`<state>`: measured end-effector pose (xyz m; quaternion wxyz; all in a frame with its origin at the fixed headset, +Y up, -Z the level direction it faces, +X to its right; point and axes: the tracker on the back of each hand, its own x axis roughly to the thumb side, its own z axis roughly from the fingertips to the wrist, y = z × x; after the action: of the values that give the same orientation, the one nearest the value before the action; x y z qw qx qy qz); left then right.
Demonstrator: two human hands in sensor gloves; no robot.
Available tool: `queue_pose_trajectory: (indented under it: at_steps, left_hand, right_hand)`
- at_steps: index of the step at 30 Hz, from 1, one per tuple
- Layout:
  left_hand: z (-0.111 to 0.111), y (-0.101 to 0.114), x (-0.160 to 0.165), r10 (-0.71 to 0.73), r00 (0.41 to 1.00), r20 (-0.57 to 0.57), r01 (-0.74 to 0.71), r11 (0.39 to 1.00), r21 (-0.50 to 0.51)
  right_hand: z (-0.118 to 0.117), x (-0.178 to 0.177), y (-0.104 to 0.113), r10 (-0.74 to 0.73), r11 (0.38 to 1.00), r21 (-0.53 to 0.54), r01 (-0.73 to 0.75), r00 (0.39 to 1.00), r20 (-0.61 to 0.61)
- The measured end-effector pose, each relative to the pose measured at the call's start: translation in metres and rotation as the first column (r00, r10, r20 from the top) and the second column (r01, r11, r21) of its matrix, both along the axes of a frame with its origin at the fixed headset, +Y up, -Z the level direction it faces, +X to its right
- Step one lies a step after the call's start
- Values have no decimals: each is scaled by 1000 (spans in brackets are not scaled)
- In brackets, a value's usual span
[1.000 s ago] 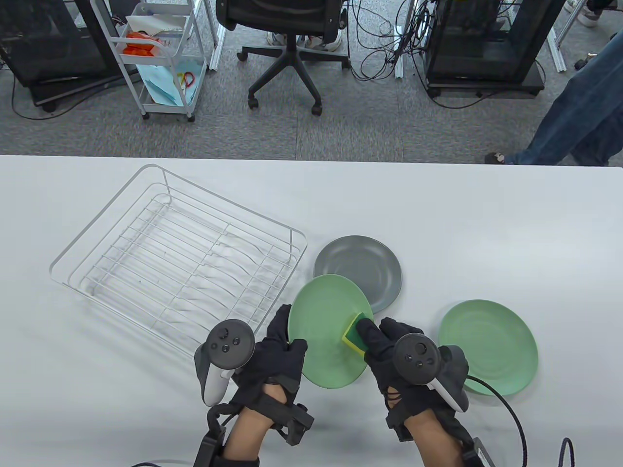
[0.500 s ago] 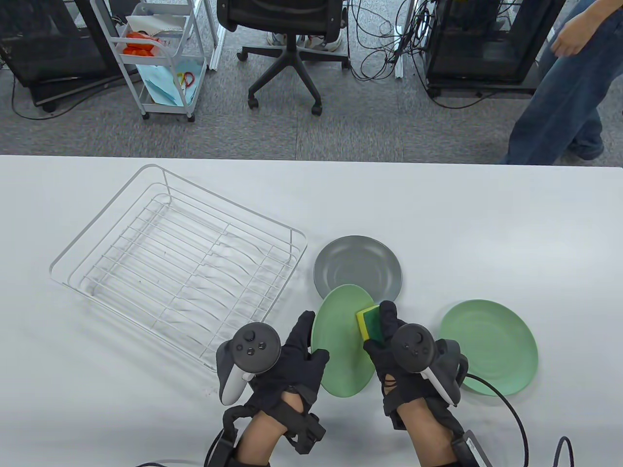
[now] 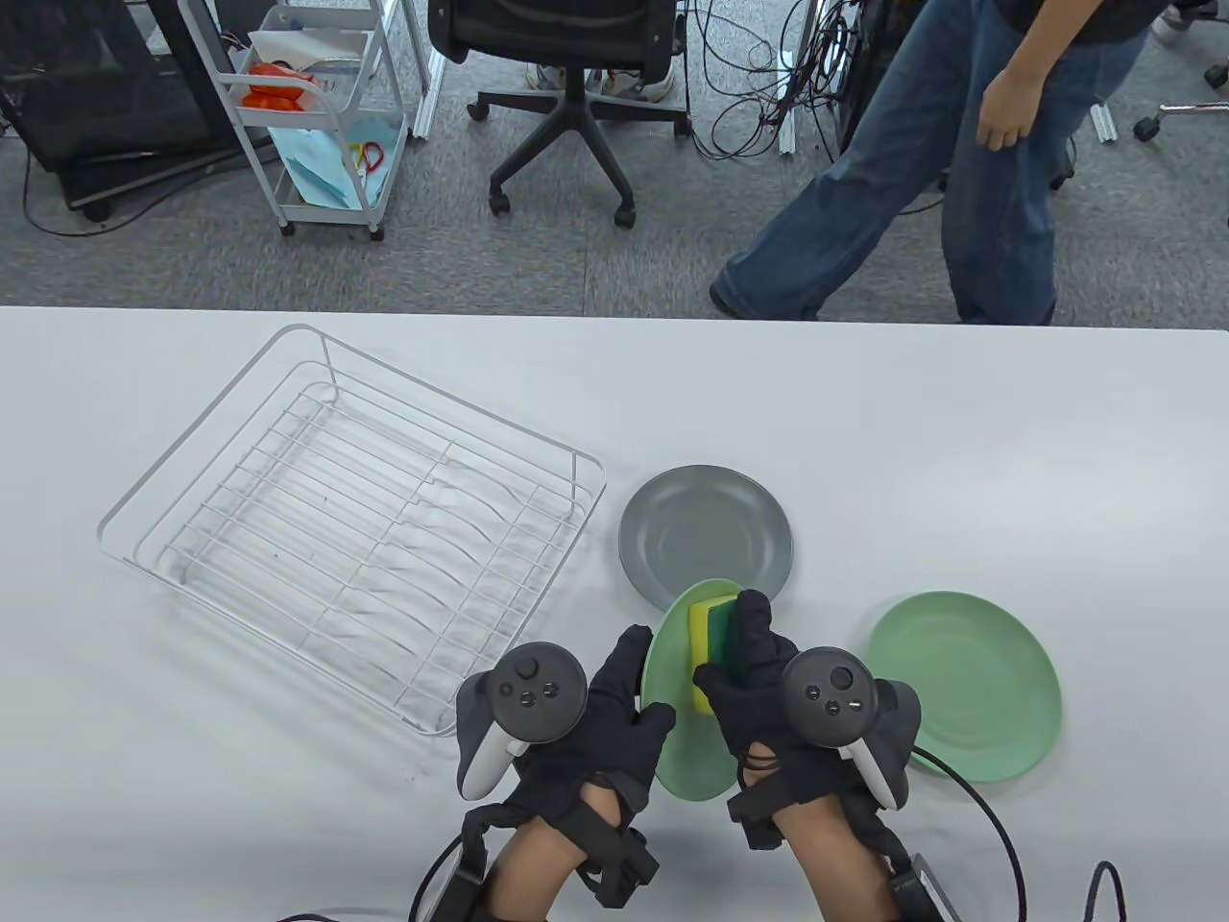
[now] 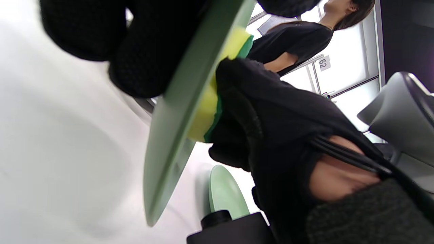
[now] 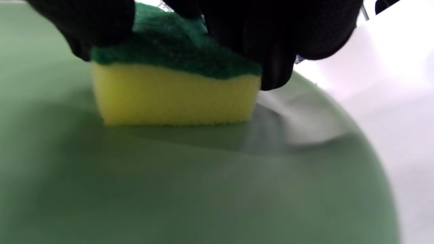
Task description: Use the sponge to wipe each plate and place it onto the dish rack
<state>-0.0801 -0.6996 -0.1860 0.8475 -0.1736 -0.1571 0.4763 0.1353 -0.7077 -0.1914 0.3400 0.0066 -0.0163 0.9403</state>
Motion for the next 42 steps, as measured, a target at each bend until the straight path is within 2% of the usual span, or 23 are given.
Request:
queue_pose_trajectory:
  at_steps: [6,16,24,28,32,37,42]
  left_hand:
    - [-1,0,-4,13,1000,-16,-14,1000,-9]
    - [-3,2,-17,107,992,-68,-109,994,-31]
    - [-3,9,-32,178,976,-129,-179,984,0]
    - [-3,11,-39,199,968,-150,-199,980,14]
    - [-3,11,-40,186,970,-158,-185,982,24]
    - [-1,11,-32,134,984,-121,-132,991,25]
    - [2,10,-19,79,994,-69,-78,997,25]
  right_hand:
    - [3,-9,3,-112,993,26,116,985,-131]
    - [12,-17,6,-146,989,-20,148,931,-336]
    - [14,-12,5,-153,988,-74,135,900,-408]
    - [12,-7,4,-126,991,-81,102,912,-391]
    - [9,0,1,-77,995,-89,51,943,-325]
    - [4,11,-6,28,995,-88,-50,970,-242]
    - [-2,19,-12,51,993,-95,-67,985,-162]
